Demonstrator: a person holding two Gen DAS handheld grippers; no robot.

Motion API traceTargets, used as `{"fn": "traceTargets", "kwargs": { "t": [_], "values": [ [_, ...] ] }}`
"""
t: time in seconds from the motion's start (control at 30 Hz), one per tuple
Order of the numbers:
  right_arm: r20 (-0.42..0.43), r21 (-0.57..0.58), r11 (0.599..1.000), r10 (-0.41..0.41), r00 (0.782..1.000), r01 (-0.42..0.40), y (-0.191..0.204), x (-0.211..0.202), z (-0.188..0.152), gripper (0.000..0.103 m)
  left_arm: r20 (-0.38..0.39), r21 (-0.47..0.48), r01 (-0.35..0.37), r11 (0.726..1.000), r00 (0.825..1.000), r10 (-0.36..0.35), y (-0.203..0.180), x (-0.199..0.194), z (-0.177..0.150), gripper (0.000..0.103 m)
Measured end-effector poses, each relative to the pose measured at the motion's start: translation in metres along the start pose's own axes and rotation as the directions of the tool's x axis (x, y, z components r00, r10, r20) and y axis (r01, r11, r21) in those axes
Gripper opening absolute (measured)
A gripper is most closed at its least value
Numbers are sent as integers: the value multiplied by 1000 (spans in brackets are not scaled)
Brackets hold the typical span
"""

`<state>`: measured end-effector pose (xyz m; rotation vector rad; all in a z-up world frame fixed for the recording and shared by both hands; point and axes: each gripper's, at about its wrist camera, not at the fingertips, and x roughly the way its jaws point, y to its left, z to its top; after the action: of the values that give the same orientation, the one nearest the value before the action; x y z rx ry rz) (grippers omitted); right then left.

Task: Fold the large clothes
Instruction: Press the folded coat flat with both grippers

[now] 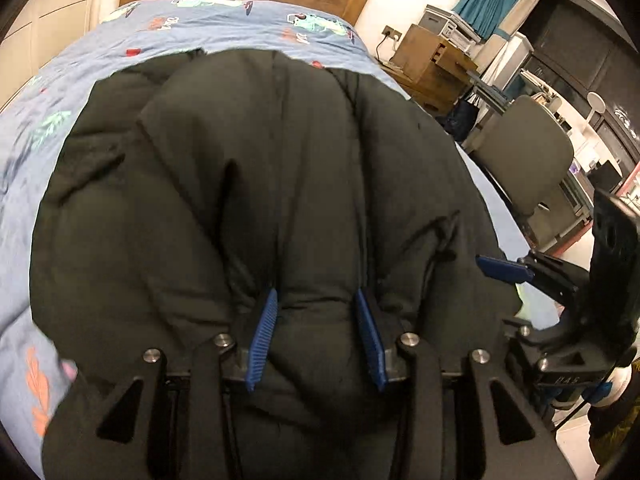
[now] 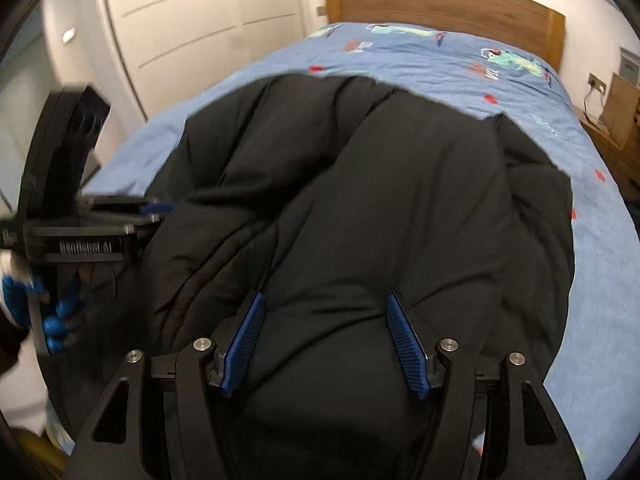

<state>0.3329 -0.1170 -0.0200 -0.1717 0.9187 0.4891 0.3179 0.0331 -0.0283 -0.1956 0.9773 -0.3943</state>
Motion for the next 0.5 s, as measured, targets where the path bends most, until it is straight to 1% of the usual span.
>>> {"fn": "traceTargets", "kwargs": {
  "t": [0.1, 0.13, 0.23, 0.37, 0.5],
  "values": [
    [1, 6, 1000, -13, 1000, 13, 1, 0, -12, 64, -4, 14, -25, 1000, 1000, 25, -2, 6, -9, 39],
    [4, 10, 1000, -16, 1000, 16, 0, 2, -15, 64, -6, 30, -45, 999, 999, 45, -4, 10, -11, 39],
    [-3, 18, 999, -33, 999, 33, -4, 10, -19, 65, -16, 30, -68, 997, 998, 68, -4, 25, -14, 39],
    [-21, 43, 998, -52, 998, 53, -12, 34, -20, 66, -34, 20, -68, 997, 997, 69, -1, 44, -13, 39],
    [-26, 73, 996, -53, 998, 55, -20, 54, -21, 67, -43, 18, -73, 997, 996, 74, 3, 57, -13, 39]
  ]
}}
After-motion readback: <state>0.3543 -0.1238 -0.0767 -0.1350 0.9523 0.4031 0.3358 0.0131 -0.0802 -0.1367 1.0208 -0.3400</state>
